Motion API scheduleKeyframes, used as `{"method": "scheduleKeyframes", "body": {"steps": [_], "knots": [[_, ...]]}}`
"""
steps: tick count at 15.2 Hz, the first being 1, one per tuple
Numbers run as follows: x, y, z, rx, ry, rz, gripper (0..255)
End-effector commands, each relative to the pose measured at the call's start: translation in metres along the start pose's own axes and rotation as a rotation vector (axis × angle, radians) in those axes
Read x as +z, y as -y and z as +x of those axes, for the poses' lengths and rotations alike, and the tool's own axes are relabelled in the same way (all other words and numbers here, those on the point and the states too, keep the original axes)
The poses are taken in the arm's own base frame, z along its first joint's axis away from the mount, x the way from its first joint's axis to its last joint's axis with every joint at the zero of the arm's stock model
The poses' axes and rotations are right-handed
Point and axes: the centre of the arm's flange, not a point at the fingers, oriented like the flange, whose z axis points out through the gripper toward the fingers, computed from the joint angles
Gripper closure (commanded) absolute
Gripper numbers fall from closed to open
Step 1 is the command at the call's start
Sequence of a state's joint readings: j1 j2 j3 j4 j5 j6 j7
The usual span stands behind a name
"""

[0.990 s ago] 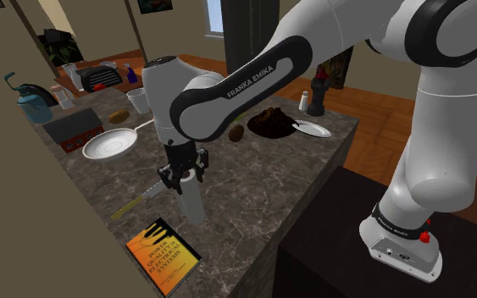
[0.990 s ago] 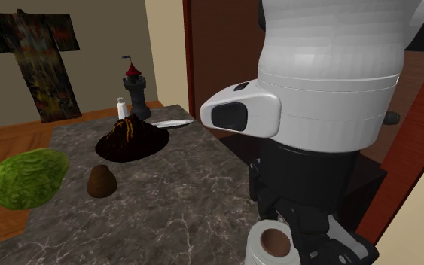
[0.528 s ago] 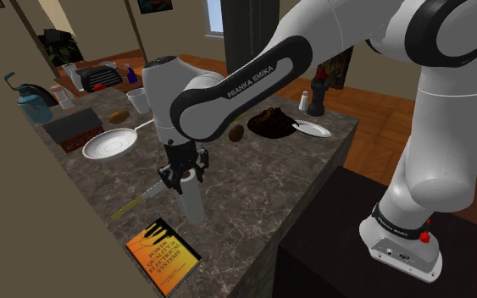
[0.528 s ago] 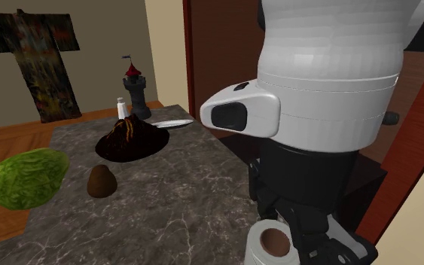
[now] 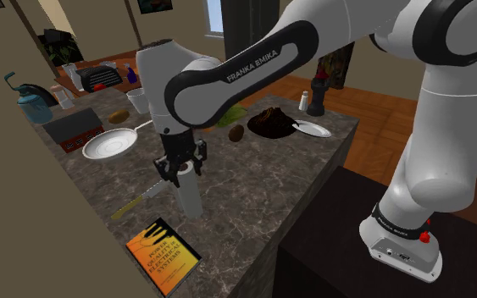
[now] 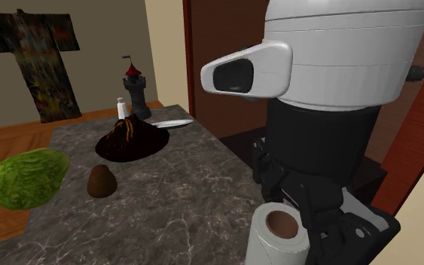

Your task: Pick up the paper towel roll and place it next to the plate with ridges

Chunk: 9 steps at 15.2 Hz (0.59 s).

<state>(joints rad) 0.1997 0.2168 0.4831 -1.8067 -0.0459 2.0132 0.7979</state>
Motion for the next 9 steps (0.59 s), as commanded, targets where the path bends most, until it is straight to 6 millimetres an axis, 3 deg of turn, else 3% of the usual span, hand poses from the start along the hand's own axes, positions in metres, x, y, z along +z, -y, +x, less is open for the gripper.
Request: {"method": "scheduleKeyframes", "body": {"steps": [1,9], "knots": [[-0.011,0.000,0.001,0.000,0.000,0.000,255],[-0.053,0.002,-0.001,0.000,0.000,0.000,255]]}}
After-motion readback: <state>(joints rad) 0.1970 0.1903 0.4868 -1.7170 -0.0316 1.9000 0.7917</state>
